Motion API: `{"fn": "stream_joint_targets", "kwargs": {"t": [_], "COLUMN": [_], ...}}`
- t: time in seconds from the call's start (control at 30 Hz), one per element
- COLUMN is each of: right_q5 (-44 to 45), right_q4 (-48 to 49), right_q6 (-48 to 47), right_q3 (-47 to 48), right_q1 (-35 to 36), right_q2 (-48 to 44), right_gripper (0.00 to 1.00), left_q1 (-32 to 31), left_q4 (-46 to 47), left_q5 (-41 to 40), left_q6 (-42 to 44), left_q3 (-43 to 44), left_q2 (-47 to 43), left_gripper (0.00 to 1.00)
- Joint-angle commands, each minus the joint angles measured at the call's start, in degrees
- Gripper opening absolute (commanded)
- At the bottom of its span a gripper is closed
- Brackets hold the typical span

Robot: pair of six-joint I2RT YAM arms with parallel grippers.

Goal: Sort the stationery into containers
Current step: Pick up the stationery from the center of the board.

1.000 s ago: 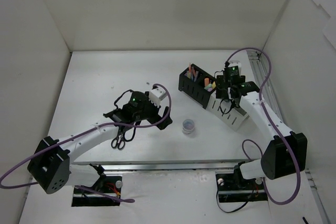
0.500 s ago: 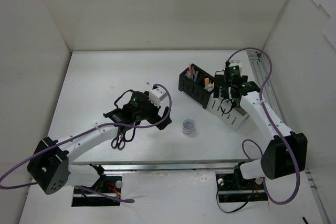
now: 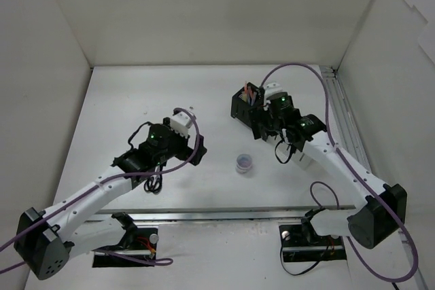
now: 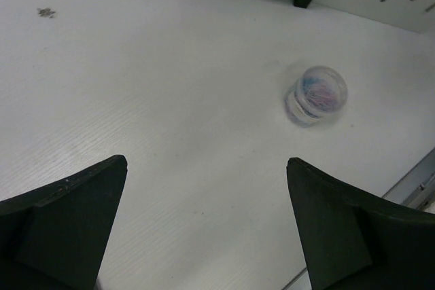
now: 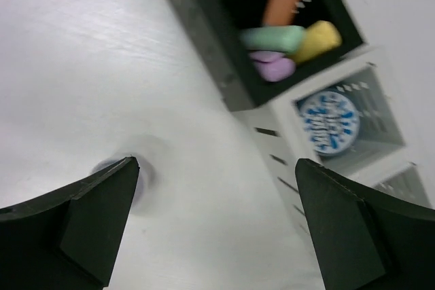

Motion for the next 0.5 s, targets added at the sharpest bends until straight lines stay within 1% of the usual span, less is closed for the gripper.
{"fn": "stream_joint_targets", "kwargs": {"t": [0.0, 0.07, 0.1, 0.13, 0.2, 0.23, 0.33, 0.43, 0.47], "right_q5": [-2.0, -3.2, -3.5, -3.3, -2.7, -1.9, 0.7, 0.4, -1.2], "right_q4": [0.6, 0.9, 1.2, 1.7, 2.7, 3.3, 4.6, 6.0, 6.3], "right_q6": [-2.3, -0.7, -0.2, 0.5, 1.9, 2.6, 4.2, 5.6, 6.2], "right_q3": [-1.4, -2.5, -3.0, -3.4, -3.7, -3.5, -3.2, -3.7, -4.1], "right_q1": [7.2, 9.8, 12.3, 13.0, 15.3, 15.6, 16.8, 17.0, 17.0], "right_q2": [0.1, 3.2, 5.8, 7.2, 10.2, 13.0, 17.4, 19.2, 19.5], "right_gripper": [0.98, 0.98, 0.98, 0.98, 0.98, 0.98, 0.98, 0.98, 0.96], "left_q1": [3.5, 6.1, 6.8, 7.7, 10.2, 10.8, 12.0, 13.1, 13.1], "left_q4": [-2.9, -6.6, -8.0, -9.3, -12.6, -13.0, -13.4, -13.6, -14.0], "left_q5": [-6.1, -9.9, -11.8, -12.0, -11.4, -10.4, -9.8, -10.2, -10.5], "left_q6": [-5.9, -10.7, -14.2, -15.6, -17.0, -17.3, -18.8, -19.7, -20.0], "left_q3": [-1.4, -2.0, -2.6, -2.7, -3.4, -3.8, -6.1, -7.6, -7.8], "left_q2": [-5.7, -7.2, -7.9, -8.0, -8.4, -8.6, -9.9, -11.3, -11.5], "left_gripper": [0.99, 0.99, 0.99, 0.99, 1.00, 1.00, 0.99, 0.99, 0.99]}}
